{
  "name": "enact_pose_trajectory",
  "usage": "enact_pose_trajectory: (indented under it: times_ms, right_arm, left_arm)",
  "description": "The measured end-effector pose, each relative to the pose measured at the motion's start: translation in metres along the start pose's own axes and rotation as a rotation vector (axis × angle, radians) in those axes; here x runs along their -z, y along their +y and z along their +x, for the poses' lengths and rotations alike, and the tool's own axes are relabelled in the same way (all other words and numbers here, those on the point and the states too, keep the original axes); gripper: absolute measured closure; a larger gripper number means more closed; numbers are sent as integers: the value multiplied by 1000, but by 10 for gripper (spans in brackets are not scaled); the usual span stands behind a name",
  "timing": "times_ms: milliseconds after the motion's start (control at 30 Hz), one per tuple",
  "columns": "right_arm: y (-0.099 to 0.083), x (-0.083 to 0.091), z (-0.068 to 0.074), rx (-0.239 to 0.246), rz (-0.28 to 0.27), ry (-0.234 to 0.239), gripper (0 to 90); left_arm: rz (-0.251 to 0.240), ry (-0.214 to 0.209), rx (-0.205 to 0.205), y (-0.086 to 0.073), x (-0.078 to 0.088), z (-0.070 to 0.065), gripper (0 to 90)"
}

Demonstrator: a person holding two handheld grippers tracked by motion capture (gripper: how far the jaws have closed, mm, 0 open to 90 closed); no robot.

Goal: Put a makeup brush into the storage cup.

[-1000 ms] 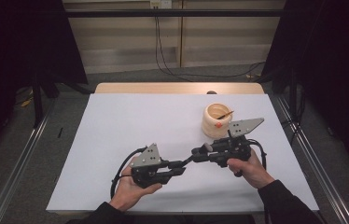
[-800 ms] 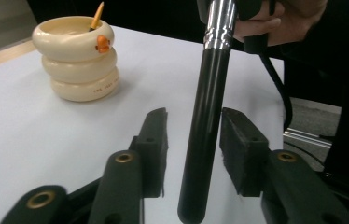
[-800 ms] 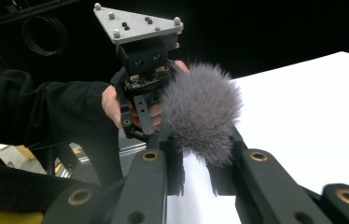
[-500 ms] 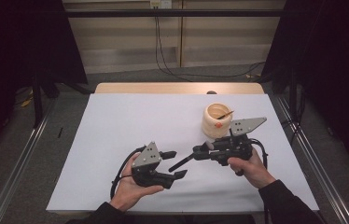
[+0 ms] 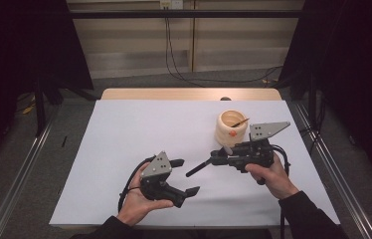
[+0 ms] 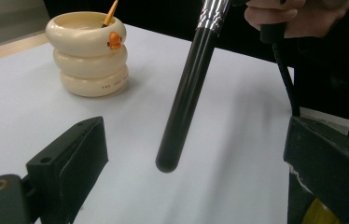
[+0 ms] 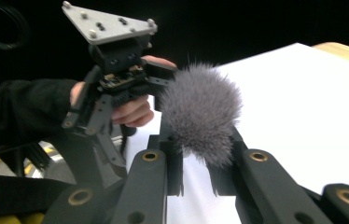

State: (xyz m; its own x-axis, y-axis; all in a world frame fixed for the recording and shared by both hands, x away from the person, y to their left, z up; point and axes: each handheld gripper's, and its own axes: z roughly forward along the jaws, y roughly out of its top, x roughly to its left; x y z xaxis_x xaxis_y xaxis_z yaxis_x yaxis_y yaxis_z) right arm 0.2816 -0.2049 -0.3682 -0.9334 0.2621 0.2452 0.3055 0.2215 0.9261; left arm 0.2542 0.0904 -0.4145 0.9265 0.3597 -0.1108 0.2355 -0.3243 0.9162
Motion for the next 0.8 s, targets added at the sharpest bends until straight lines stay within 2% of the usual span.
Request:
enact_pose_trajectory:
  times_ms: [100,167,233,300,333,367,400,500,600,633,700,767,800]
  right_arm:
    - [1,0,0,-1,23,-11,780]
    - [1,-1,1,-1,48,-18,780]
    - [3,-2,2,3,67,-26,780]
    - [4,-3,3,5,76,-27,780]
    - [5,-3,3,6,83,-35,780]
    - [5,-3,3,5,88,-35,780]
    - [6,-3,4,9,100,-38,781]
    - [8,-3,4,4,123,-33,780]
    - [11,-5,4,0,160,-33,780]
    - [12,-6,4,0,173,-32,780]
    - [14,-9,4,0,198,-37,780]
    - [17,-12,4,2,224,-38,780]
    - [18,-14,5,8,246,-38,780]
  left_arm:
    - [5,4,-17,-1,0,0,67]
    - [-5,-14,-10,-1,-1,0,69]
    - [-13,9,-18,-1,-2,-1,57]
    - [-16,-2,2,-2,-3,0,46]
    - [-10,6,7,-1,-3,-1,26]
    - [-23,-8,2,-2,-3,-1,25]
    - [-14,-2,-9,-2,-2,-1,29]
    - [-38,-38,-2,-4,-1,1,22]
    - [-36,-16,18,-4,-1,3,25]
    - [-37,-20,31,-5,-2,3,27]
    - [-25,-38,31,-7,-4,4,38]
    - [-22,-47,12,-7,-5,3,49]
    - [-36,-57,12,-8,-5,2,52]
